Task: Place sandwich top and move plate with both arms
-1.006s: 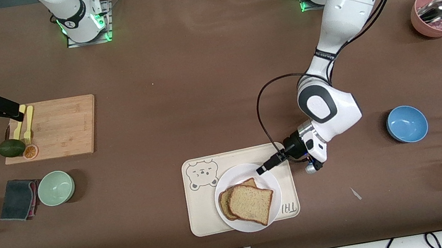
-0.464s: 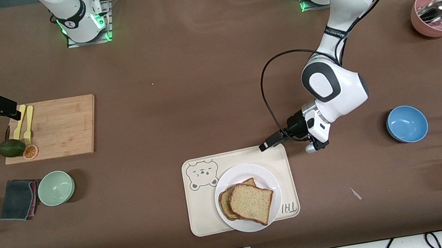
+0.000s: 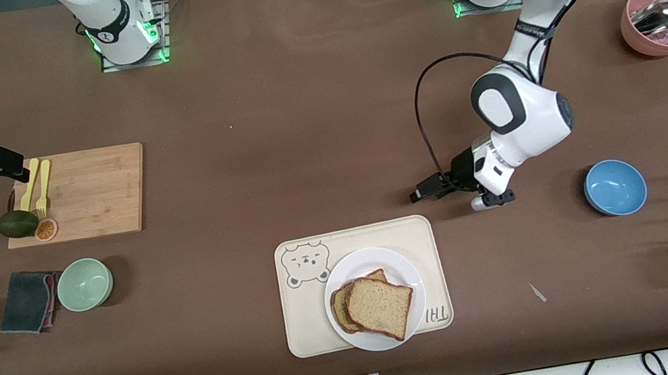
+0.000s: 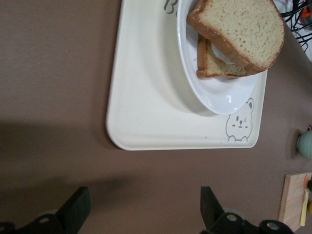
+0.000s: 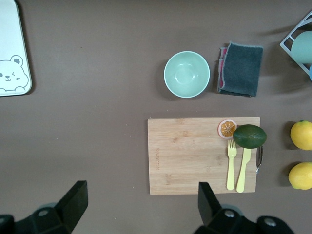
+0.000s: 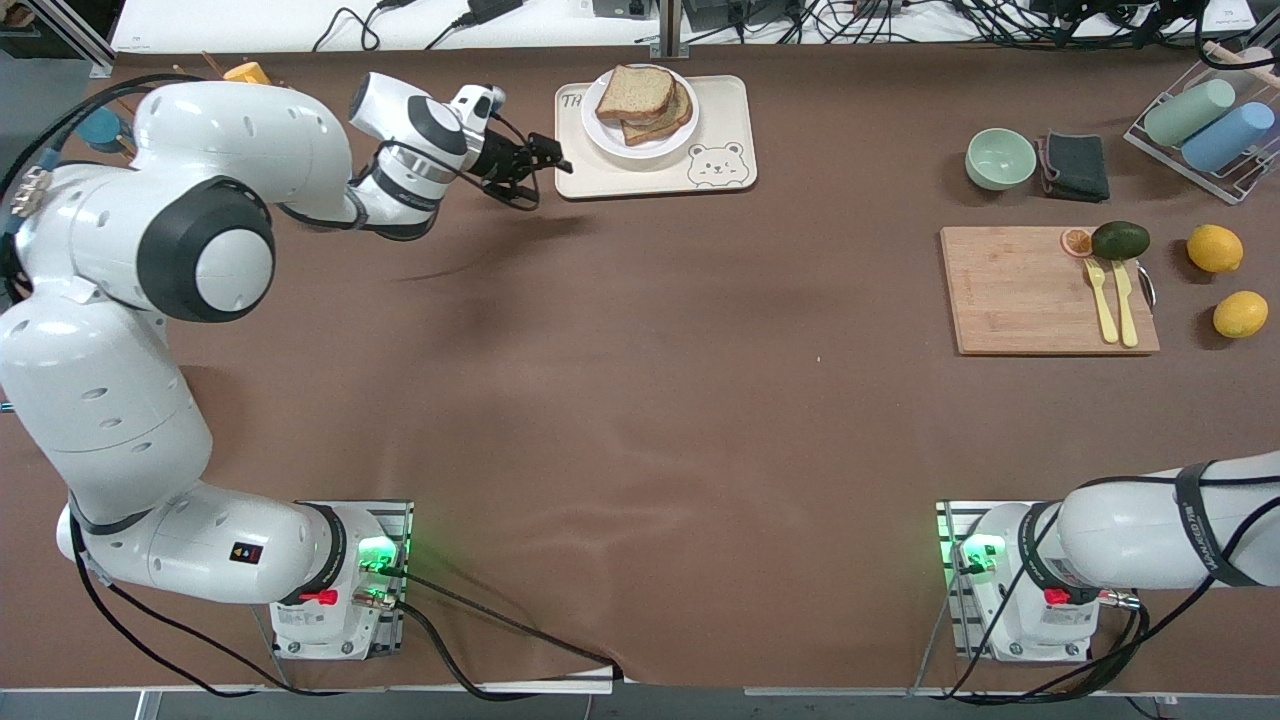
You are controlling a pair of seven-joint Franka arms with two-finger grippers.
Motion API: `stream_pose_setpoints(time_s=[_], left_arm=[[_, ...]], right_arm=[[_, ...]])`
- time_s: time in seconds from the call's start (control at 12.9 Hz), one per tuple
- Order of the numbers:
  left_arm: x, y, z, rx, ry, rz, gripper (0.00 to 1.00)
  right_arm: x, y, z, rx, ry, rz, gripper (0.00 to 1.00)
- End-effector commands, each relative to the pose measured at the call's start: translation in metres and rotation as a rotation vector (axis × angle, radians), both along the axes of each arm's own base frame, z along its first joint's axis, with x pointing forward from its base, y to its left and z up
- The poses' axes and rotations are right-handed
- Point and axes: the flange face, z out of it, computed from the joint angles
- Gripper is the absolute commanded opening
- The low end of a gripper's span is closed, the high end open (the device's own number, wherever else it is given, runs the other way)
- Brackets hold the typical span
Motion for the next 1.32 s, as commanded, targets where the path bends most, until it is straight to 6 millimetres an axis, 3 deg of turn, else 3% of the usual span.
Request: stream_pose_setpoints(time_s=[0.0,0.39,0.54,0.93,1.08,1.24], left_arm=[[-0.019,0.055,0.033,0.075,-0.008,-0.046,1.00],[-0.009,0.155,0.074,0.283,0.027,-0.119,1.00],[-0.006,0.171,0.081,0.393,0.069,-0.096,1.00],[0.001,0.176,0.148,0.647,0.135,-0.057,1.00],[0.009,0.175,0.180,0.686,0.133,-0.081,1.00],[0.003,0.175,0.214,0.695,0.131,-0.070,1.00]], right_arm=[[-0.005,0.000,0.007,0.003,-0.010,-0.025,1.00],[-0.006,0.007,0.008,-0.006,-0.010,-0.024,1.00],[-0.006,0.011,0.007,-0.005,-0.008,-0.072,1.00],[-0.006,0.020,0.006,-0.003,-0.006,-0.065,1.00],[-0.006,0.021,0.006,0.001,-0.004,-0.068,1.00],[-0.006,0.021,0.005,0.002,-0.003,-0.068,1.00]])
